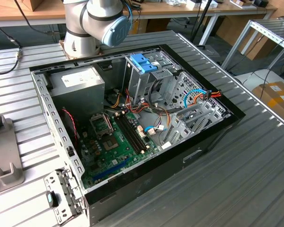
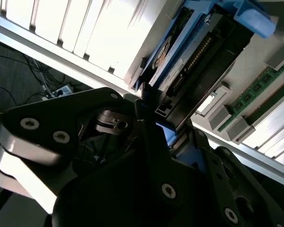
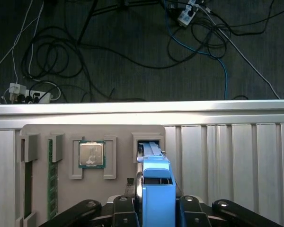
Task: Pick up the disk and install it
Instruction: 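Pick up the disk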
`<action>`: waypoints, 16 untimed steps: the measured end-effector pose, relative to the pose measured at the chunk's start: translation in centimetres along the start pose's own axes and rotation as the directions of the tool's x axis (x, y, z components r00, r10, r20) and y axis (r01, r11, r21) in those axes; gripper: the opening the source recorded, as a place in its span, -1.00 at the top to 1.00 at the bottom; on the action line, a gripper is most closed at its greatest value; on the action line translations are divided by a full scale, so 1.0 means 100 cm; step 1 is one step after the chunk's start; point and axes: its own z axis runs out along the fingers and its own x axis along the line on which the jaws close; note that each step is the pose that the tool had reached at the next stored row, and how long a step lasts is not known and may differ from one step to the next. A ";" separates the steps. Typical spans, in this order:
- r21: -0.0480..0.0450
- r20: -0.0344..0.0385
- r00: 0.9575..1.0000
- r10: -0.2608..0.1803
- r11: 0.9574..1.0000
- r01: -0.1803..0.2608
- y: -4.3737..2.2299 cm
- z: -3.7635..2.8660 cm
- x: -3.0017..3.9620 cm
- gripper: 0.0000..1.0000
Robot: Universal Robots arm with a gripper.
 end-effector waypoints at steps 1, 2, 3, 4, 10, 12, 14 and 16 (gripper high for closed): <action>0.000 0.000 1.000 0.000 1.000 0.000 0.0001 -0.0005 -0.0006 0.26; 0.000 0.000 1.000 0.000 1.000 0.000 0.0001 -0.0008 -0.0010 0.26; 0.000 0.000 1.000 0.000 1.000 0.000 0.0001 -0.0012 -0.0014 0.26; 0.000 0.000 1.000 0.000 1.000 0.000 0.0001 -0.0017 -0.0018 0.26; 0.000 0.000 1.000 0.000 1.000 0.000 0.0004 -0.0055 -0.0040 0.26; 0.000 0.000 1.000 0.000 1.000 0.000 0.0005 -0.0068 -0.0047 0.26; 0.000 0.000 1.000 0.000 1.000 0.000 0.0011 -0.0197 -0.0088 0.26; 0.000 0.000 1.000 0.000 1.000 0.000 0.0015 -0.0282 -0.0102 0.26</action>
